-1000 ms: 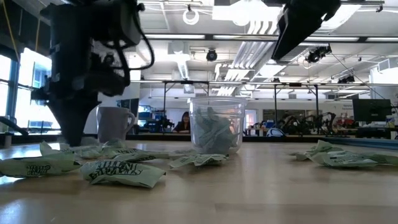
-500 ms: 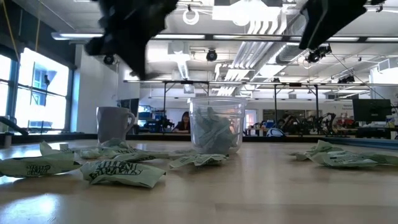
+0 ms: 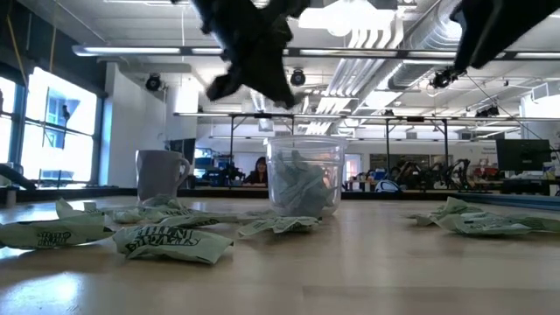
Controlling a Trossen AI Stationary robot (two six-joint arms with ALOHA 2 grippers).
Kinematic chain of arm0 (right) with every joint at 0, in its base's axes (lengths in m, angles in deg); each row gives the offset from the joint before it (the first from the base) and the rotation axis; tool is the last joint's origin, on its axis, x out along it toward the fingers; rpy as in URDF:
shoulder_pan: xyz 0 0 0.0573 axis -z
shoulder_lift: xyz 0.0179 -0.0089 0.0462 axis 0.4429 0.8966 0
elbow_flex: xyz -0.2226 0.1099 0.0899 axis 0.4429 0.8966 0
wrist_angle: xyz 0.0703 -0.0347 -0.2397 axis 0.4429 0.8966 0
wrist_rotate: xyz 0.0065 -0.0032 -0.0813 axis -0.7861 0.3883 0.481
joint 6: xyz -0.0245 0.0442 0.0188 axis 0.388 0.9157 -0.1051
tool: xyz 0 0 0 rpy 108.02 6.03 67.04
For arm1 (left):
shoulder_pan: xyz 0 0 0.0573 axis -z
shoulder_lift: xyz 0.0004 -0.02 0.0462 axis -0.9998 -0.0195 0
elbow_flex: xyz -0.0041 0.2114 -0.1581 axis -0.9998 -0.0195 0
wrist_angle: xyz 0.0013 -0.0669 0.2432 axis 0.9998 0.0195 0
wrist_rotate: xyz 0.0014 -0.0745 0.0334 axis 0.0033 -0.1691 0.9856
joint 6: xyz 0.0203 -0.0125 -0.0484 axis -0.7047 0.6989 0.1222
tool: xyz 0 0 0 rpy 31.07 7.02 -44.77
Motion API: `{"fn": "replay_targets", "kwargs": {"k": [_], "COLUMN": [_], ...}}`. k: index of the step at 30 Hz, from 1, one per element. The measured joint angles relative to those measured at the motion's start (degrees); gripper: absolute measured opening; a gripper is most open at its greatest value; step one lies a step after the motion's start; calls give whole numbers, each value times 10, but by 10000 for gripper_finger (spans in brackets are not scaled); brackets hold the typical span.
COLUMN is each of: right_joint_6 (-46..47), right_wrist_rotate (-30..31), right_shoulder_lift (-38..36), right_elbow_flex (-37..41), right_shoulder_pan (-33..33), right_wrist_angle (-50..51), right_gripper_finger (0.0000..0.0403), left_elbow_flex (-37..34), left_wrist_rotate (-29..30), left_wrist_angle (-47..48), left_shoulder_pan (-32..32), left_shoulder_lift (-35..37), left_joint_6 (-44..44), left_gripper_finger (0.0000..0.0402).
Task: Pick and place Stevia / Truvia into bins
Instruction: Put the stevia packet into the transparent container
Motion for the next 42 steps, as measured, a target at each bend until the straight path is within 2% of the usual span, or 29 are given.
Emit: {"fn": "replay_targets", "kwargs": {"k": [4,5,7,10,16,20,25,30,34,42], "right_joint_6": [23,26,27,5,-113,-210,-255,-313,-350,-354], "right_wrist_rotate": [-41,-50,-62,-73,-84,-136,-207,-268,-287,-311], "right_shoulder_lift": [0,1,0,1,1,1,5,41,92,161], "right_elbow_flex": [42,54,75,104,145,172,197,197,196,196], "right_shoulder_pan": [-3,-1,2,13,61,114,176,189,188,188], "right_wrist_angle": [-4,-12,-30,-74,-182,-273,-323,-373,-438,-499], "right_gripper_finger": [254,254,254,254,254,254,254,254,254,254], "left_elbow_flex": [-2,-4,2,-4,-2,-2,-1,-2,-2,-2], "left_wrist_rotate": [-24,-35,-50,-81,-133,-180,-122,-31,16,80], "left_wrist_angle": [-14,-6,-52,-39,-51,-39,34,141,186,194], "left_shoulder_pan": [-21,-26,-27,-33,-33,-24,0,12,15,14], "left_shoulder_lift": [-27,-28,-39,-39,-34,-3,50,87,114,205], "left_joint_6": [-28,-37,-50,-51,-63,-74,-110,-107,-82,-31], "left_gripper_finger": [38,48,73,113,185,213,208,184,170,158]}}
